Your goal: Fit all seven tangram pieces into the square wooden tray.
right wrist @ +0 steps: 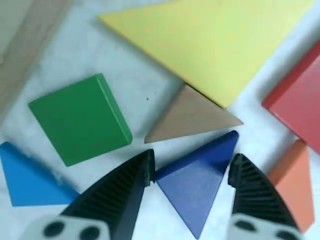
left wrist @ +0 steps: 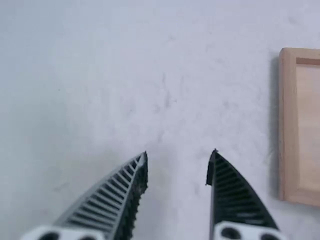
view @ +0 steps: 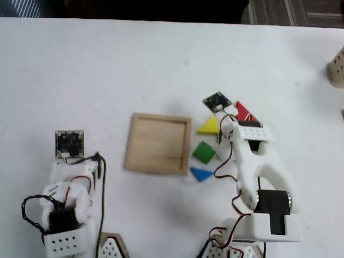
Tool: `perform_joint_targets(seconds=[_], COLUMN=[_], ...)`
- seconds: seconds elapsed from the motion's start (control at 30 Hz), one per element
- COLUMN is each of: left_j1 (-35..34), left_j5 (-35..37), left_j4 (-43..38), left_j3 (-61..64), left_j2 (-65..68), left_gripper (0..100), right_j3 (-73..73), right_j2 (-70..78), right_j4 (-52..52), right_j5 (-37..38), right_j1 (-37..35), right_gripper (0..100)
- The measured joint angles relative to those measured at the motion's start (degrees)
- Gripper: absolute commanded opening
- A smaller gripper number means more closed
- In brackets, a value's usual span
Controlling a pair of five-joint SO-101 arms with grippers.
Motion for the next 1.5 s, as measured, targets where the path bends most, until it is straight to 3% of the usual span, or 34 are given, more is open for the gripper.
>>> perform_joint_targets(seconds=[0.57,0.8,1.23,1.5], left_j1=[0.0,0.0,0.0,0.0], left_j5=[0.0,0.0,0.0,0.0], left_j4=[0.0,0.0,0.0,0.0], left_j3=[0.0,0.0,0.0,0.0], left_j2=[0.0,0.0,0.0,0.0], left_gripper=[21,21,21,21], right_j3=[0.0,-0.1,-0.1,-3.4], right_j2=[-0.1,-0.1,-0.8,-3.5], right_j4=[4.0,3.9,3.7,10.8], right_j5=[1.4,1.8,-0.4,-0.8], right_j1=[0.0,0.0,0.0,0.3], right_gripper=[23.2,11.5,12.4,28.3])
